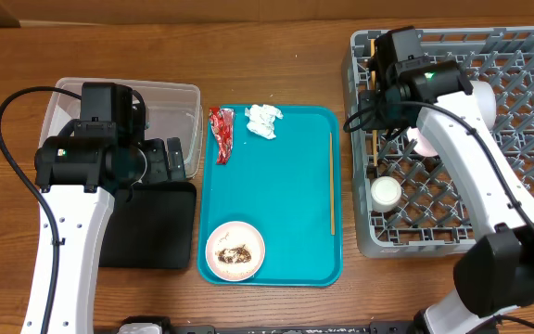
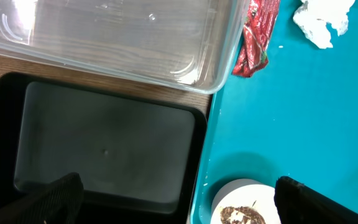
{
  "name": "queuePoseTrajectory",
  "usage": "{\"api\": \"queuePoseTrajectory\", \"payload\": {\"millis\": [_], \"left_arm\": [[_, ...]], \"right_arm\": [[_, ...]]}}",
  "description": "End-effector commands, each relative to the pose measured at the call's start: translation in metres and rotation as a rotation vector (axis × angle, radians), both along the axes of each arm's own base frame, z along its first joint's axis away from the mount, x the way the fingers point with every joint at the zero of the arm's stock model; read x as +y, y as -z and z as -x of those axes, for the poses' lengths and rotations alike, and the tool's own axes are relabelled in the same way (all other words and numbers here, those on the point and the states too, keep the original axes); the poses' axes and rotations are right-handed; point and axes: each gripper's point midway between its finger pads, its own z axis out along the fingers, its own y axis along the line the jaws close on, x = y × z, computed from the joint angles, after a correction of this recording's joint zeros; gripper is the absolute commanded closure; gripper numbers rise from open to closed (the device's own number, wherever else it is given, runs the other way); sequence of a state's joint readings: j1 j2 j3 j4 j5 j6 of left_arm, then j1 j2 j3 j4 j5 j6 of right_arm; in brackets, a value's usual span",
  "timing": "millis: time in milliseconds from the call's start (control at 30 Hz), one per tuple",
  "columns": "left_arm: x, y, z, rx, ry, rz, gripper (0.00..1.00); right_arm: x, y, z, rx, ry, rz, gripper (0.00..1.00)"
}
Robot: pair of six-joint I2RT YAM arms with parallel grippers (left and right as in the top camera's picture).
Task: Sort waste into correct bins and load items into the dishwasher
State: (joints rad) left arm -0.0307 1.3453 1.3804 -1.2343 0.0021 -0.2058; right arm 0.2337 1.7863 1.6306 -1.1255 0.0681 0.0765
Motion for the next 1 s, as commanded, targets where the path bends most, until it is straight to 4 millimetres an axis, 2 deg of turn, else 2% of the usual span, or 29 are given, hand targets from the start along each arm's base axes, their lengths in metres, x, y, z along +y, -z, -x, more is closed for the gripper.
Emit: {"api": "queuePoseTrajectory", "payload": {"millis": [0,67,100,167,233,367,467,600,700,800,967], "left_arm": [[0.003,-0.002,-0.003,-0.005,0.006,-0.017,0.00],[0.003,-0.002,-0.003,-0.005,0.006,-0.017,0.00],[0.003,-0.002,-0.003,-0.005,0.006,-0.017,0.00],[0.003,-0.002,-0.003,-0.005,0.006,-0.018,0.00],[0.003,-0.002,-0.003,-0.005,0.006,-0.018,0.00],[0.003,-0.002,-0.003,-0.005,0.006,-0.018,0.00],[0.003,-0.002,-0.003,-0.005,0.006,-0.018,0.00],[0.003,-0.002,-0.003,-0.005,0.006,-0.018,0.00],[0.003,-0.002,-0.003,-0.005,0.006,-0.017,0.00],[0.003,-0.002,-0.003,-0.005,0.006,-0.017,0.00],[0.003,-0.002,-0.003,-0.005,0.006,-0.018,0.00]], "right_arm": [[0.001,0.015,-0.005,0.023,-0.079,0.043,0.96],[-0.002,0.019,-0.010,0.019,-0.073,0.065,0.96],[-0.003,0.021,-0.013,0.012,-0.069,0.072,0.91],[-0.006,0.019,-0.019,-0.013,-0.055,0.092,0.59],[-0.007,0.014,-0.020,-0.025,-0.045,0.098,0.52],[0.002,0.000,-0.008,0.003,-0.022,0.044,0.53],[0.031,-0.007,0.012,0.048,-0.092,-0.042,0.56],[0.064,-0.004,0.044,0.133,-0.143,-0.064,0.56],[0.086,0.006,0.064,0.178,-0.160,-0.058,0.56],[0.100,0.023,0.076,0.195,-0.138,-0.043,0.56],[0.102,0.067,0.085,0.181,-0.064,0.019,0.55]]}}
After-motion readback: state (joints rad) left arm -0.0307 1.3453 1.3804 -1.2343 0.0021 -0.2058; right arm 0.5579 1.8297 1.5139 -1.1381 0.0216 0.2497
